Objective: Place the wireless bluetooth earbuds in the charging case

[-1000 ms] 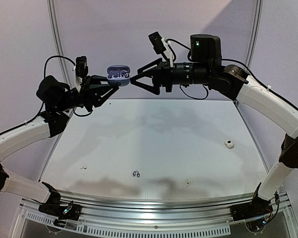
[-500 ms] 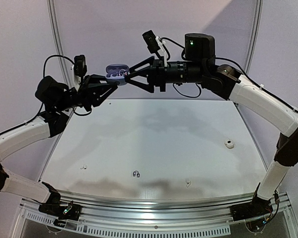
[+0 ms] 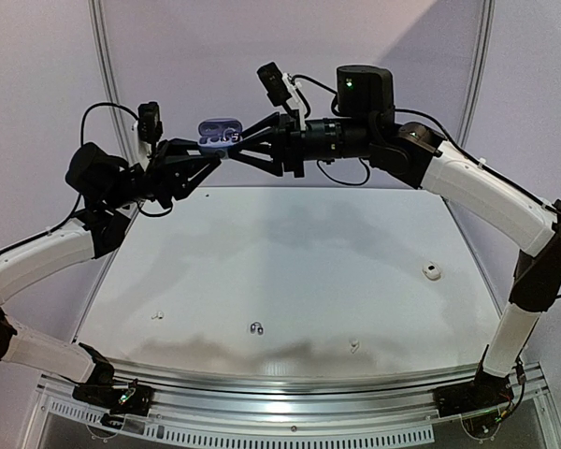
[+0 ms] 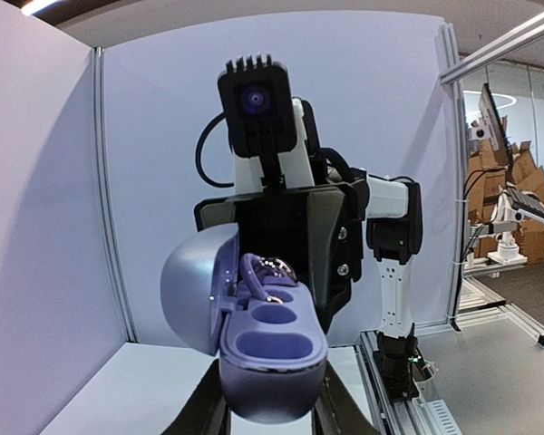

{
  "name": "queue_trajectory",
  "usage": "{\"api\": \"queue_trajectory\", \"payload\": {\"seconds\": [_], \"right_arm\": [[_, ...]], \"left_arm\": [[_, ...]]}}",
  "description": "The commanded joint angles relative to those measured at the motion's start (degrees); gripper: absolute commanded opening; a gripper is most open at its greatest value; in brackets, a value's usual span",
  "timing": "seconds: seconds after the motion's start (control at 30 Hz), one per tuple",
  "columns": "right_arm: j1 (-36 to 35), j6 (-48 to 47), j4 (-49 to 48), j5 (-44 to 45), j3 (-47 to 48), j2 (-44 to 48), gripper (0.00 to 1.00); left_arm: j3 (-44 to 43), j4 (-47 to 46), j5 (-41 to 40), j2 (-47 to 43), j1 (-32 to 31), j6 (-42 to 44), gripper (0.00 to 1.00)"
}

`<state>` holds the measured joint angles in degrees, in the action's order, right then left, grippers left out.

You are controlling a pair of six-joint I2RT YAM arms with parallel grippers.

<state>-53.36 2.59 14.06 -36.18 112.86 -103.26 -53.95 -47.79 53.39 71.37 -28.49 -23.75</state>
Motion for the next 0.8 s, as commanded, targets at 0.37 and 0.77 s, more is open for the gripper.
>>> {"api": "queue_trajectory", "payload": {"seconds": [0.37, 0.77], "right_arm": [[-0.4, -1.2, 1.4, -0.8, 2.1, -1.4, 0.18], [-0.4, -2.9, 1.5, -0.1, 2.3, -0.8, 0.17]], "left_arm": [[-1.2, -0.1, 0.3, 0.2, -0.2, -0.4, 0.17], [-3.5, 3.2, 3.3, 0.8, 0.1, -0.3, 0.41]]}}
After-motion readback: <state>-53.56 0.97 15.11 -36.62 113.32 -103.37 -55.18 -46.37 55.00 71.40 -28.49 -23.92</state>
